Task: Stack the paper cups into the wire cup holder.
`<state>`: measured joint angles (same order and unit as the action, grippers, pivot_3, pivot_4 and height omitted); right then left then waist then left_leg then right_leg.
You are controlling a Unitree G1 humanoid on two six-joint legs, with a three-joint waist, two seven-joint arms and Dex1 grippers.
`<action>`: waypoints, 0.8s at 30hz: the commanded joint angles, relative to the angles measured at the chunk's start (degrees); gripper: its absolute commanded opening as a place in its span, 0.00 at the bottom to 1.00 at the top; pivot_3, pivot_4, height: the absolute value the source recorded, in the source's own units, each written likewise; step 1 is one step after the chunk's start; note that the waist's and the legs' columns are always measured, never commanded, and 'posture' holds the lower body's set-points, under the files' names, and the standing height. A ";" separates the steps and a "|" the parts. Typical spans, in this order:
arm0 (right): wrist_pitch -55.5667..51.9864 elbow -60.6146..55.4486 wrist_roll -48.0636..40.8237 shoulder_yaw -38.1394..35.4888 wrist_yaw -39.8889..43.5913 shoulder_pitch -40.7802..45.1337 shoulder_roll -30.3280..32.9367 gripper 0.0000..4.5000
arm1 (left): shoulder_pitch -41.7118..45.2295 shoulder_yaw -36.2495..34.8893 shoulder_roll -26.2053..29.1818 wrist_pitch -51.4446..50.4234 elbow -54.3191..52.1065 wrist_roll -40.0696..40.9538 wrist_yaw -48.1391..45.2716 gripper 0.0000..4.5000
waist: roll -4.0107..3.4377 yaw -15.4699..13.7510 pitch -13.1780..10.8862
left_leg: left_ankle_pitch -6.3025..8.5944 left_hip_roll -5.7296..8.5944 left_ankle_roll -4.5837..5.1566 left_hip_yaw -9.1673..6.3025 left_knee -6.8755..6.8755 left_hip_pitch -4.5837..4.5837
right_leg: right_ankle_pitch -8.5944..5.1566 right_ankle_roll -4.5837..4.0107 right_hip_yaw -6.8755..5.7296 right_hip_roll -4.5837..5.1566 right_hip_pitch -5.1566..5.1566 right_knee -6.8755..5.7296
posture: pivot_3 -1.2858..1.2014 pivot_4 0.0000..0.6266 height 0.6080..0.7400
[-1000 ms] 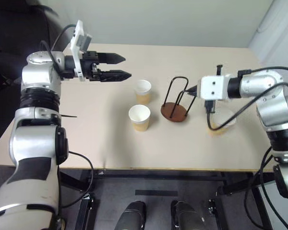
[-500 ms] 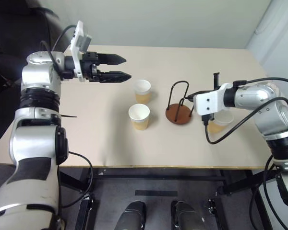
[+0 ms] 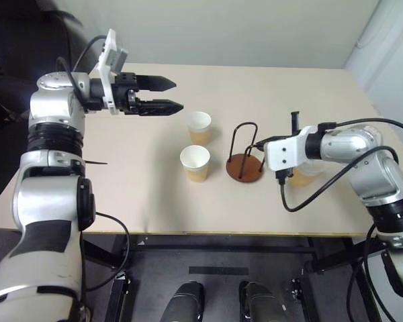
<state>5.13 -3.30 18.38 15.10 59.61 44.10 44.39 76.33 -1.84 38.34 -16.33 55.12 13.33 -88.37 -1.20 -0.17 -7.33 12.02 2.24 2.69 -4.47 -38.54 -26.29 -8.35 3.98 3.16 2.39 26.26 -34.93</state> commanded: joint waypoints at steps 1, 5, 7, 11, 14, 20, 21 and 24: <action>0.07 -2.67 0.42 -0.24 -0.76 -0.08 -0.06 0.00 | 0.78 -0.84 1.00 0.03 -1.99 0.29 -0.10 1.00 | 0.00 0.01 0.00 | 0.00 0.00 0.00 -0.01 0.00 0.00 | 0.00 0.00 0.01 0.00 -0.01 0.00 | 0.52 0.24 1.00; 0.25 -3.10 1.02 0.39 -0.91 -0.71 -0.86 0.00 | 0.85 -0.80 1.08 0.09 -1.90 0.20 0.02 1.00 | 0.01 0.01 0.00 | 0.00 0.01 -0.01 0.01 -0.02 0.00 | 0.00 0.00 -0.01 -0.01 0.00 0.00 | 0.52 0.24 1.00; 0.58 -3.25 1.56 1.00 -1.21 -1.03 -1.28 0.00 | 0.82 -0.77 1.11 0.11 -1.99 0.17 0.07 1.00 | 0.01 0.06 0.00 | 0.00 -0.01 0.00 -0.01 -0.04 0.01 | 0.00 0.00 0.01 0.00 -0.02 0.00 | 0.52 0.24 1.00; 0.08 -3.87 2.08 1.77 -0.87 -1.92 -1.45 0.00 | 0.79 -0.80 1.20 0.22 -2.01 0.13 0.24 1.00 | 0.03 0.00 0.02 | 0.00 0.00 0.00 -0.02 -0.06 0.02 | 0.02 0.01 0.00 -0.01 -0.04 -0.01 | 0.52 0.24 1.00; -1.71 -4.59 1.38 1.85 0.58 -2.67 -1.39 0.06 | 0.77 -0.79 1.22 0.31 -1.98 0.09 0.35 1.00 | 0.06 -0.01 0.04 | 0.00 0.00 0.00 -0.04 -0.09 0.05 | 0.00 -0.03 -0.01 -0.01 -0.10 0.01 | 0.52 0.24 1.00; -5.46 -6.73 -0.79 1.46 4.00 -3.89 -0.74 0.47 | 0.88 -0.79 1.19 0.36 -1.88 0.15 0.37 1.00 | 0.09 -0.07 0.05 | -0.01 0.01 0.02 -0.04 -0.13 0.13 | -0.20 -0.41 0.03 0.00 -0.20 0.01 | 0.52 0.24 1.00; -6.05 -7.21 -1.29 1.25 4.39 -4.11 -0.73 0.56 | 0.88 -0.79 1.19 0.37 -1.89 0.16 0.34 1.00 | 0.10 -0.06 0.06 | -0.01 0.02 0.03 -0.03 -0.14 0.13 | -0.21 -0.44 0.03 -0.01 -0.22 0.02 | 0.52 0.24 1.00; -13.76 -10.31 -6.44 -1.26 7.56 -4.44 -0.76 0.64 | 1.00 -0.77 0.95 0.41 -1.78 0.17 0.45 1.00 | 0.10 -0.06 0.06 | -0.02 0.02 0.02 -0.01 -0.15 0.14 | -0.22 -0.45 0.03 -0.03 -0.23 0.02 | 0.52 0.24 1.00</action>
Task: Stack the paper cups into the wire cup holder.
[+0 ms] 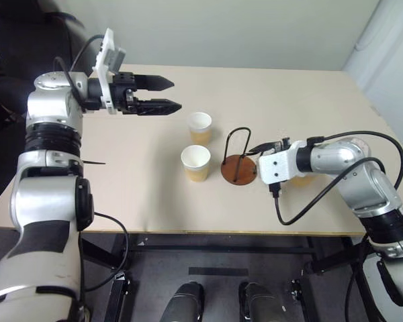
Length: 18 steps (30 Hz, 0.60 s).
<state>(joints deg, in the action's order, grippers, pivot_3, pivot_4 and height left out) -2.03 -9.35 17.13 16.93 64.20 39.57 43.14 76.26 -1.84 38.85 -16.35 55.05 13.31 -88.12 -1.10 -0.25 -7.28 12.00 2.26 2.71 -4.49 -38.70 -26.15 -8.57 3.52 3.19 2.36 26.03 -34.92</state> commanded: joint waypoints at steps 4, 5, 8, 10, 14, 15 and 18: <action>-16.67 -6.83 -11.46 -7.26 5.48 2.31 2.03 0.64 | 1.27 -0.85 0.33 0.24 -1.40 0.13 0.78 1.00 | 0.02 -0.03 -0.01 | -0.03 0.02 -0.04 0.08 0.02 -0.01 | -0.03 -0.04 0.01 -0.04 0.02 0.01 | 0.52 0.24 1.00; -19.03 -6.88 -12.93 -8.52 5.40 3.55 2.21 0.64 | 1.50 -0.87 0.32 -0.33 -1.17 0.13 1.08 1.00 | 0.02 -0.02 -0.01 | -0.03 0.01 -0.05 0.03 0.01 -0.03 | -0.03 -0.04 0.05 0.00 0.02 0.02 | 0.52 0.24 1.00; -22.82 -3.90 -15.25 -11.59 3.46 8.94 2.45 0.64 | 2.09 -0.67 0.14 -0.92 -0.22 -0.34 2.58 1.00 | 0.00 0.05 -0.03 | -0.06 0.01 -0.08 0.09 0.03 -0.05 | -0.04 -0.05 0.11 0.00 0.09 0.00 | 0.52 0.24 1.00; -23.52 -2.19 -15.87 -12.32 2.20 11.01 2.52 0.64 | 2.08 -0.59 -0.09 -0.52 -0.14 -0.34 2.60 1.00 | 0.01 0.02 -0.03 | -0.06 0.01 -0.08 0.08 0.09 -0.03 | -0.05 -0.08 0.07 -0.08 0.13 -0.01 | 0.52 0.24 1.00; -25.87 -2.55 -18.25 -13.51 1.90 12.08 3.48 0.64 | 2.02 -0.41 -0.35 1.50 -0.32 -0.85 3.21 1.00 | 0.04 -0.08 -0.02 | -0.06 -0.03 -0.11 -0.03 0.18 -0.01 | -0.10 -0.16 0.03 -0.08 0.14 -0.02 | 0.52 0.24 1.00; -26.63 -2.85 -19.02 -14.00 2.21 12.00 4.13 0.64 | 1.98 -0.37 -0.34 2.65 -0.37 -1.09 3.50 1.00 | 0.03 -0.09 -0.02 | -0.06 0.00 -0.12 0.04 0.21 -0.02 | -0.11 -0.17 0.02 -0.11 0.19 -0.04 | 0.52 0.24 1.00; -28.52 -3.37 -21.45 -15.30 3.62 11.63 6.95 0.64 | 2.02 -0.12 -0.57 9.32 0.56 -3.33 7.25 1.00 | 0.04 -0.20 -0.02 | -0.12 0.01 -0.22 0.09 0.29 -0.12 | -0.08 -0.11 0.02 -0.10 0.29 -0.01 | 0.52 0.24 1.00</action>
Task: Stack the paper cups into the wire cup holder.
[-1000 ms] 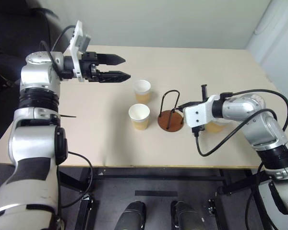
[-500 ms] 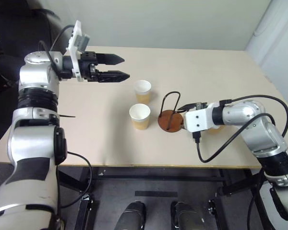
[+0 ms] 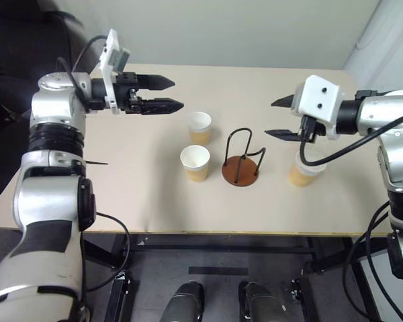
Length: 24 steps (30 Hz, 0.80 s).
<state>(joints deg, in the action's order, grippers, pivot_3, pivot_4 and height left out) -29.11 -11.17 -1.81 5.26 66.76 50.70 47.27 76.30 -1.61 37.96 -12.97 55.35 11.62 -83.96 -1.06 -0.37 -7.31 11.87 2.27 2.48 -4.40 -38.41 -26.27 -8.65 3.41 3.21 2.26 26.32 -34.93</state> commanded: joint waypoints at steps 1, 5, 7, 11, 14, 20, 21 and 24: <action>-1.87 -1.58 -3.24 -3.86 1.51 0.42 3.86 0.64 | 2.08 -0.08 0.24 8.58 0.76 -2.74 4.78 1.00 | -0.01 -0.08 -0.01 | -0.03 -0.02 -0.05 -0.04 -0.02 -0.03 | 0.02 0.09 0.02 0.07 0.02 0.01 | 0.52 0.24 1.00; -1.51 -0.34 -4.52 -4.44 2.55 0.00 7.85 0.64 | 2.15 4.11 0.89 23.20 2.54 -10.08 9.96 1.00 | 0.01 -0.17 0.00 | -0.06 0.02 -0.12 0.10 -0.01 -0.06 | -0.10 0.18 0.03 0.06 0.01 0.03 | 0.52 0.24 1.00; -0.86 0.99 -4.67 -4.80 2.75 -0.02 9.62 0.64 | 2.39 7.57 1.53 31.12 3.50 -15.41 13.73 1.00 | 0.02 -0.15 0.00 | 0.00 -0.01 -0.06 0.06 -0.07 -0.04 | -0.12 0.34 0.11 0.19 0.00 0.00 | 0.52 0.24 1.00; -2.27 1.72 -7.32 -5.86 3.95 0.45 11.80 0.64 | 3.80 12.58 1.07 39.03 7.40 -22.38 18.43 1.00 | 0.02 -0.14 -0.02 | 0.07 0.01 0.04 0.12 -0.07 -0.06 | -0.08 0.46 0.12 0.18 0.02 0.01 | 0.52 0.24 1.00; -5.10 0.54 -11.35 -6.68 4.77 1.81 11.21 0.64 | 4.67 14.07 -0.18 39.88 10.40 -24.02 17.28 1.00 | 0.04 -0.19 -0.03 | 0.11 0.05 0.09 0.18 0.02 -0.06 | -0.09 0.44 0.03 0.13 0.04 0.01 | 0.52 0.24 1.00; -7.99 0.55 -15.59 -6.11 5.26 4.33 11.12 0.64 | 7.26 17.01 -2.51 39.79 15.26 -28.05 18.10 1.00 | 0.05 -0.23 -0.03 | 0.12 0.01 0.08 0.10 0.08 -0.08 | -0.05 0.49 0.06 0.16 0.13 -0.03 | 0.52 0.24 1.00; -7.93 0.74 -15.63 -5.81 5.22 4.51 11.28 0.64 | 7.83 17.43 -2.86 39.66 15.83 -28.86 18.80 1.00 | 0.04 -0.26 -0.05 | 0.13 -0.02 0.05 0.00 0.03 -0.11 | -0.04 0.50 0.08 0.22 0.14 -0.05 | 0.52 0.24 1.00; -7.78 0.97 -15.77 -5.33 5.29 4.51 11.66 0.64 | 9.49 18.53 -4.10 38.86 17.13 -30.46 19.45 1.00 | 0.05 -0.35 -0.05 | 0.15 -0.01 0.04 -0.05 0.03 -0.16 | -0.04 0.48 0.04 0.25 0.17 -0.03 | 0.52 0.24 1.00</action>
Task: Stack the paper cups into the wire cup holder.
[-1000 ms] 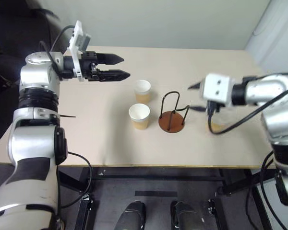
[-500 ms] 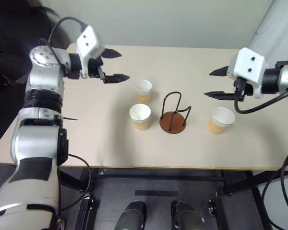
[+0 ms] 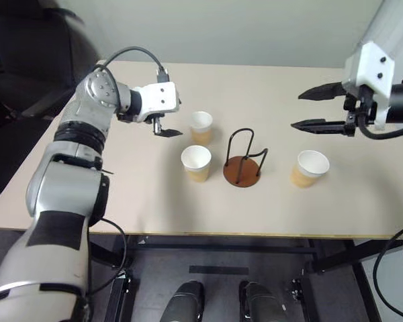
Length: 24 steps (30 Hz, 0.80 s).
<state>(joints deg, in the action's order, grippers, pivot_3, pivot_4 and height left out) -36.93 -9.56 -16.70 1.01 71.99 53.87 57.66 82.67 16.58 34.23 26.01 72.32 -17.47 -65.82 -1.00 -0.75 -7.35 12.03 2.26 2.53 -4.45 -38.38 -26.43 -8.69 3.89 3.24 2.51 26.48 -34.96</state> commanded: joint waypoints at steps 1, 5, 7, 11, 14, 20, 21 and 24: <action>0.02 -0.61 -0.94 -1.04 0.06 1.33 1.34 0.64 | 3.55 0.80 -0.74 -0.23 0.53 -2.15 2.11 1.00 | 0.01 0.04 0.00 | -0.01 0.05 -0.01 0.12 0.06 0.02 | -0.03 -0.06 -0.03 -0.10 0.00 0.00 | 0.52 0.24 1.00; -0.32 -0.54 -1.18 -1.02 0.17 1.54 1.54 0.64 | 4.60 1.54 -2.40 -1.85 1.98 -4.14 5.37 1.00 | -0.02 -0.10 -0.02 | 0.01 0.10 -0.04 0.15 0.05 0.04 | 0.00 0.02 -0.09 -0.10 0.00 0.00 | 0.52 0.24 1.00; -0.46 -0.36 -1.22 -0.94 0.33 1.77 1.68 0.64 | 4.70 1.64 -3.22 -2.68 2.53 -4.51 5.98 1.00 | 0.00 0.03 -0.01 | 0.00 0.06 -0.07 0.24 0.04 0.03 | 0.00 0.03 -0.04 -0.18 0.02 -0.02 | 0.52 0.24 1.00; -0.79 -0.22 -1.38 -0.93 0.50 2.09 2.19 0.64 | 4.32 2.06 -4.28 -3.78 3.26 -5.81 7.72 1.00 | -0.01 -0.04 -0.03 | 0.01 0.02 -0.11 0.18 -0.02 0.01 | 0.02 0.09 0.01 -0.06 0.04 -0.04 | 0.52 0.24 1.00; -1.02 -0.36 -1.59 -1.22 0.18 1.87 2.61 0.64 | 3.77 2.48 -4.93 -4.24 3.63 -6.90 10.03 1.00 | -0.02 -0.01 -0.04 | -0.01 0.00 -0.16 0.18 -0.07 0.02 | 0.02 0.11 0.06 -0.07 0.03 -0.05 | 0.52 0.24 1.00; -1.06 -0.76 -1.64 -1.48 -0.38 1.15 3.16 0.64 | 2.32 2.90 -6.62 -5.36 4.34 -8.59 14.80 1.00 | -0.01 -0.11 -0.05 | 0.01 0.00 -0.13 0.20 -0.22 0.02 | 0.04 0.15 0.06 -0.08 0.00 -0.08 | 0.52 0.24 1.00; -0.99 -0.80 -1.59 -1.43 -0.45 1.13 3.18 0.64 | 2.11 2.83 -6.98 -5.60 4.41 -8.67 15.37 1.00 | 0.00 -0.12 -0.04 | 0.02 0.06 -0.12 0.32 -0.22 0.03 | 0.04 0.15 -0.11 -0.25 -0.02 -0.09 | 0.52 0.24 1.00; -0.67 -0.84 -1.37 -1.22 -0.55 1.04 3.31 0.64 | 1.63 2.83 -7.84 -5.87 4.52 -8.95 16.63 1.00 | 0.01 -0.15 -0.04 | 0.01 0.03 -0.12 0.26 -0.32 0.02 | 0.07 0.20 0.02 -0.12 -0.05 -0.11 | 0.52 0.24 1.00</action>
<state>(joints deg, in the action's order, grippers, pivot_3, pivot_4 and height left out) -38.06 -9.26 -17.77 1.09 71.95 54.36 59.78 83.90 19.50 26.42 20.21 76.83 -26.29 -50.51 -1.00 -0.90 -7.39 12.05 2.27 2.42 -4.19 -38.76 -26.40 -8.61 4.12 3.29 2.44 26.41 -35.07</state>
